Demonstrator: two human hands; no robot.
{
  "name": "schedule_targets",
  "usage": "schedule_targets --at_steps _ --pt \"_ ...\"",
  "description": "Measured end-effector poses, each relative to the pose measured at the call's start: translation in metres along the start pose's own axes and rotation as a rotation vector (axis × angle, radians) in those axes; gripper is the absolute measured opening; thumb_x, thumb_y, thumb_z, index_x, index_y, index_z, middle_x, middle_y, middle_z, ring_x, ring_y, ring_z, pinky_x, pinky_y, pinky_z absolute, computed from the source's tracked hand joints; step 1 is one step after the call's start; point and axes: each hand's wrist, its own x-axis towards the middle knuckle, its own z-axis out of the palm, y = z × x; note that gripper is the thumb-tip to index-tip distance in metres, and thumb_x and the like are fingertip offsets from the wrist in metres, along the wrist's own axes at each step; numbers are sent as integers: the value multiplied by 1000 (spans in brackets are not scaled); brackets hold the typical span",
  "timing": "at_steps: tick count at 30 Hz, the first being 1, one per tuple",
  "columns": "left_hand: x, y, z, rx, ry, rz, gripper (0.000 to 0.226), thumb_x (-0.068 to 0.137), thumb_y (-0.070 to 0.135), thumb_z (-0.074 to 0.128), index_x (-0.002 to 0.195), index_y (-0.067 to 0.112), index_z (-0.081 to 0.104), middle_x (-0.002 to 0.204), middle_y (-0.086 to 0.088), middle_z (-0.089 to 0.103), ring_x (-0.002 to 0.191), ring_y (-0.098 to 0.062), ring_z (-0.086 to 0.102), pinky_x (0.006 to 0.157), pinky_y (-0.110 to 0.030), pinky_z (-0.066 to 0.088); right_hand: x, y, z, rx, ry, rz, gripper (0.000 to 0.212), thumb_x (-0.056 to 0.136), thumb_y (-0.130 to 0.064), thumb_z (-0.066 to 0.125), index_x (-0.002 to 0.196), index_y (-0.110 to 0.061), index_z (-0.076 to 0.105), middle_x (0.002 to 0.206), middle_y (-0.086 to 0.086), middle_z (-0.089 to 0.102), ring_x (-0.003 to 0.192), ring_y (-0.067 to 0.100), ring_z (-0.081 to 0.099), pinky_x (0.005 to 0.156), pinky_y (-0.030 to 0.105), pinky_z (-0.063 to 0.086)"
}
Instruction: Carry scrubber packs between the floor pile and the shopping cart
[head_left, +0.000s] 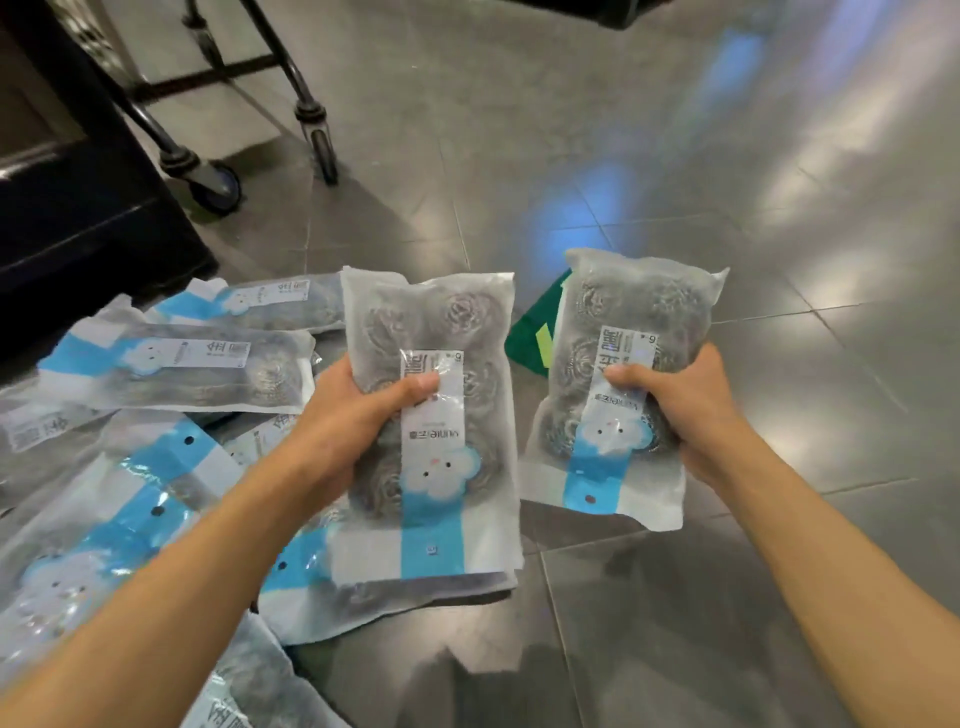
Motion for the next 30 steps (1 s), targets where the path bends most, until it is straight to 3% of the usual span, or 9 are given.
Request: schedule_targets --at_steps 4,8,11,15,18,21,25,30 --pt "-20 41 17 -73 12 -9 50 67 19 84 114 7 70 100 -11 80 88 -24 77 74 -36 61 -42 -54 -24 44 -58 -18 83 51 -15 96 128 -8 63 110 8 78 94 27 78 78 46 64" --pt "-66 124 22 -120 -18 -69 47 64 16 83 108 2 73 99 -16 80 84 -25 77 71 -35 63 -99 -158 -49 60 -162 20 64 56 -10 87 116 -2 69 101 13 79 88 30 78 68 37 63" --pt "-111 230 19 -124 -25 -90 53 59 14 89 107 3 72 98 -16 80 81 -26 78 67 -35 63 -148 -268 -71 19 -209 33 57 61 -3 85 115 -1 68 101 14 79 85 29 78 65 35 62" --pt "-184 426 11 -96 -20 -33 68 46 26 92 106 3 70 95 -15 80 78 -24 77 65 -34 62 -219 -466 -102 -85 -300 23 70 58 -7 89 123 -5 63 101 10 80 87 25 78 67 33 62" --pt "-251 584 1 -66 -45 42 58 56 13 95 107 4 70 93 -10 80 78 -22 77 65 -33 61 -277 -629 -120 -117 -332 -48 83 41 -3 95 117 -9 61 88 3 81 73 16 77 57 25 59" --pt "-311 716 -4 -82 -19 162 38 70 5 83 107 6 71 91 -8 81 77 -20 77 63 -30 61 -332 -759 -131 -90 -371 -159 75 40 -2 92 108 -13 63 90 7 80 70 15 77 56 24 59" --pt "-375 833 -18 -112 -1 276 40 70 9 83 108 8 71 98 -12 80 86 -27 78 72 -38 65 -397 -864 -129 0 -379 -269 51 63 0 79 111 -10 65 95 10 80 79 20 78 61 28 61" --pt "-426 903 -33 -135 40 378 37 64 11 83 100 10 73 96 -11 81 80 -23 77 69 -35 65 -443 -930 -120 41 -383 -348 53 59 -8 83 109 -15 67 98 7 80 86 25 78 66 32 63"
